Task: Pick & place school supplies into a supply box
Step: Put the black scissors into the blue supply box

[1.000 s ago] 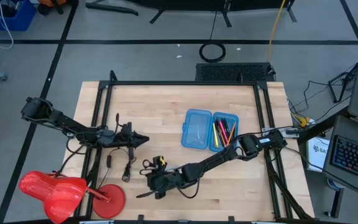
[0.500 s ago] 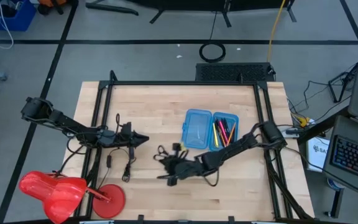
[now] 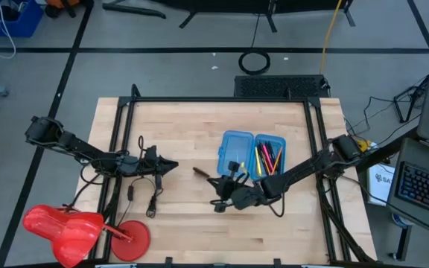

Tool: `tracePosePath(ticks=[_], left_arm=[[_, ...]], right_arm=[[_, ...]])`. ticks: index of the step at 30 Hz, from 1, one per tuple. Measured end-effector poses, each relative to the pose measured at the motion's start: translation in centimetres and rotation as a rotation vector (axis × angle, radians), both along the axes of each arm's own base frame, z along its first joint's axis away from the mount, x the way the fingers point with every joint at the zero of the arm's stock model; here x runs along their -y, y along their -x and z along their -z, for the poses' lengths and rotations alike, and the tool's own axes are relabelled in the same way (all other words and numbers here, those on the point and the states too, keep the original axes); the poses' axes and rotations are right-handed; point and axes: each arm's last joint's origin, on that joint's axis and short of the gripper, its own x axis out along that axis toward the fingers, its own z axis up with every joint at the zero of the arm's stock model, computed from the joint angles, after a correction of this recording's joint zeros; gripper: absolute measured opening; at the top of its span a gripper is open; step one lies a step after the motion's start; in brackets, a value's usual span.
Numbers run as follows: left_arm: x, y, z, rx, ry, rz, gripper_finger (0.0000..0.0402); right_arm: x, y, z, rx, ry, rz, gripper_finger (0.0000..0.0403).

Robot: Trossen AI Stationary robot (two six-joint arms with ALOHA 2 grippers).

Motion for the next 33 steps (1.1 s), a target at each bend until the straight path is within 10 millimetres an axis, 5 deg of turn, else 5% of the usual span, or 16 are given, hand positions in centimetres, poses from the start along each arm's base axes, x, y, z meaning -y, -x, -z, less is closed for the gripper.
tracePosePath(ticks=[11,24,33], left_arm=[[0.0,0.0,0.0,-0.003,0.0,-0.001,0.0031],[0.0,0.0,0.1,-0.006,-0.002,-0.002,0.0031],[0.0,0.1,0.2,-0.025,-0.012,-0.007,0.0031]], right_arm=[[2.1,-1.2,2.0,-0.064,-0.237,-0.177,0.0011],[4.9,-3.7,7.1,-0.118,-0.239,-0.341,0.0191],[7.1,-5.3,7.8,-0.132,-0.295,-0.42,0.0195]])
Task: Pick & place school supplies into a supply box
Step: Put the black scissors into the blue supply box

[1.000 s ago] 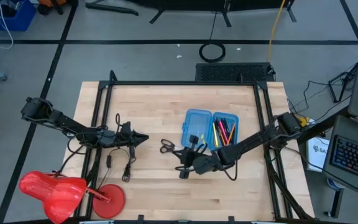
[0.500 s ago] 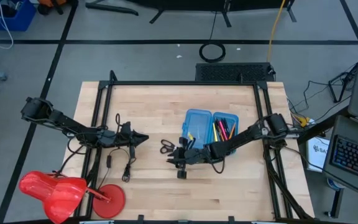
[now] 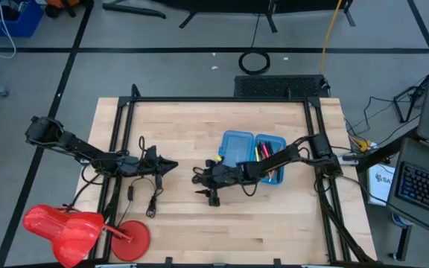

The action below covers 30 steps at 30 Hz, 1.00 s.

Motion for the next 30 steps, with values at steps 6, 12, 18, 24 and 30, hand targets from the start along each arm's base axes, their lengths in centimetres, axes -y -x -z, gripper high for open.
tracePosePath(ticks=[6,12,18,24,30], left_arm=[[0.0,0.0,0.0,-0.004,-0.001,-0.001,0.0031],[0.0,0.0,0.1,-0.016,-0.008,0.0,0.0031],[0.0,0.1,0.2,-0.025,-0.018,0.0,0.0031],[-0.1,0.1,0.2,-0.023,-0.028,-0.041,0.0031],[-0.1,0.1,0.2,-0.022,-0.025,-0.042,0.0031]], right_arm=[[0.7,-2.0,1.7,-0.118,-0.005,-0.012,0.0183],[0.4,-3.7,2.6,-0.202,0.026,0.006,0.018],[0.4,-3.7,2.7,-0.217,0.015,0.034,0.017],[1.4,-3.4,3.3,-0.283,-0.011,0.08,0.0087],[1.4,-3.5,3.4,-0.266,0.017,0.098,0.0015]])
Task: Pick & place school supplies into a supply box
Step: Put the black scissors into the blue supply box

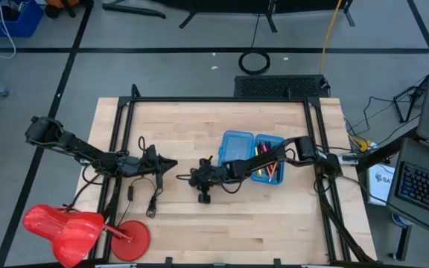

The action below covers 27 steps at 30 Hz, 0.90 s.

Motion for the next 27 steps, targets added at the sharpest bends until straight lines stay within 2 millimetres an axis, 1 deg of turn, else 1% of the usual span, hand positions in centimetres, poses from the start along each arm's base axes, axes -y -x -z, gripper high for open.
tracePosePath(ticks=[6,14,17,21,23,27], left_arm=[[0.0,0.0,0.0,0.0,0.0,-0.001,0.0031],[0.0,0.0,0.0,0.0,0.0,-0.001,0.0031],[0.0,0.0,0.0,0.0,0.0,-0.001,0.0031],[0.0,0.0,0.0,0.001,0.001,-0.001,0.0031],[0.0,0.0,0.0,0.001,0.001,-0.001,0.0031],[0.0,0.0,0.0,0.001,0.003,-0.001,0.0031]], right_arm=[[-1.4,0.3,-1.0,0.026,0.101,0.03,0.0001],[-2.6,0.9,-4.0,0.074,0.147,0.058,0.0002],[-2.8,1.1,-4.8,0.076,0.144,0.052,0.0002],[-2.8,1.1,-4.8,0.075,0.128,0.063,0.0002],[-2.4,1.1,-4.7,0.069,0.113,0.085,0.0001],[-1.3,1.2,-4.5,0.04,0.157,0.158,0.0025]])
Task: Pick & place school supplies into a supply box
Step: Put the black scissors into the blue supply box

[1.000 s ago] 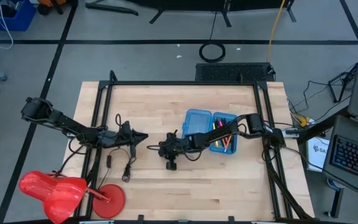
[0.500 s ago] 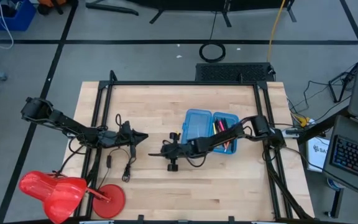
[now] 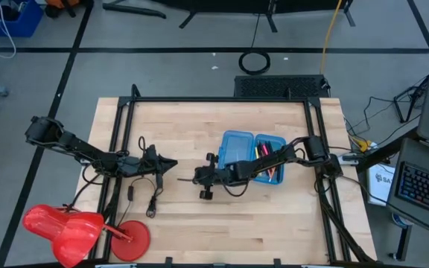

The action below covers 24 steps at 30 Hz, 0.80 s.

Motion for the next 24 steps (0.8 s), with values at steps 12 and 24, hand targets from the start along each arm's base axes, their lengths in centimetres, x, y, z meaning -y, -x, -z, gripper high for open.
tracePosePath(ticks=[12,24], left_arm=[[0.0,0.0,0.0,-0.003,-0.001,0.0,0.0031],[0.0,0.0,0.1,-0.006,-0.003,0.0,0.0031]], right_arm=[[4.6,0.6,1.1,-0.072,-0.118,0.18,0.0148],[4.2,0.6,1.4,-0.039,-0.178,0.121,0.0145]])
